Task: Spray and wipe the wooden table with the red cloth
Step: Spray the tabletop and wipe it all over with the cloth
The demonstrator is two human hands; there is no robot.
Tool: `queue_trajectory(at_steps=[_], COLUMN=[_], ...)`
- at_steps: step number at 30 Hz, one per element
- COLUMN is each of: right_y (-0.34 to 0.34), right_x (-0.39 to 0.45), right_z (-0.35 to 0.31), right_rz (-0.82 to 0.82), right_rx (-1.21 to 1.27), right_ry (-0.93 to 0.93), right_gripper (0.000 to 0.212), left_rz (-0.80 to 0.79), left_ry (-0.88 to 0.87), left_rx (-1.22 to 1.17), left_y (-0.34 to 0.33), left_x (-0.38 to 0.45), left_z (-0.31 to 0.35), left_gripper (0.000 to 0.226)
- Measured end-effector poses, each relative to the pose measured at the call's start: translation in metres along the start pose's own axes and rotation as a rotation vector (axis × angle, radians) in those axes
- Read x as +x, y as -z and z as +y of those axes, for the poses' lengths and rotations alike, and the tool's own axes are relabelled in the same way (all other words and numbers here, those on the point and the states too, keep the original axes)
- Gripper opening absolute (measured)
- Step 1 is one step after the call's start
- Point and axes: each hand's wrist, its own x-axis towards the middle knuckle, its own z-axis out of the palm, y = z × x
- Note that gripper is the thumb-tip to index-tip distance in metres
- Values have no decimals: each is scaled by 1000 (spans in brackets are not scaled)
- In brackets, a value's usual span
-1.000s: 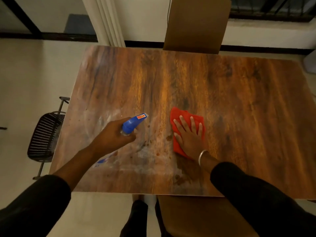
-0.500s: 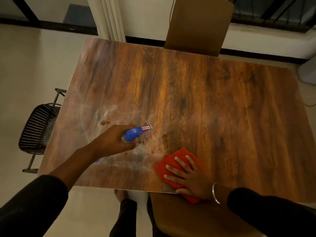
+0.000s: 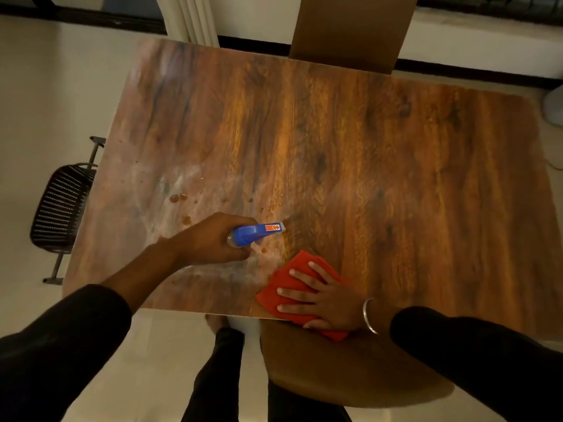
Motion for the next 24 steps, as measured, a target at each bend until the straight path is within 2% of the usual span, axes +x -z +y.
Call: queue_trajectory(at_steps=[5, 8, 11, 15, 20, 22, 24], right_y=[14, 15, 19, 40, 68, 77, 82], right_x=[75, 82, 77, 105, 158, 175, 182], right_z=[-35, -35, -24, -14, 1, 9, 19], right_rz=[76, 79, 66, 113, 484, 613, 666], right_rx=[68, 40, 17, 114, 580, 700, 755], right_ry=[-207, -191, -192, -502, -866, -946, -971], right_gripper=[72, 71, 66, 57, 44, 41, 41], left_rz=[3, 78, 180, 261, 354, 366, 362], left_ry=[32, 47, 111, 191, 339, 383, 398], left_rx=[-33, -59, -142, -227, -123, -70, -14], left_y=[2, 9, 13, 15, 16, 15, 12], left_x=[-19, -39, -68, -110, -157, -166, -169], left_z=[-10, -16, -26, -43, -81, -96, -107], left_gripper=[35, 42, 31, 30, 27, 27, 31])
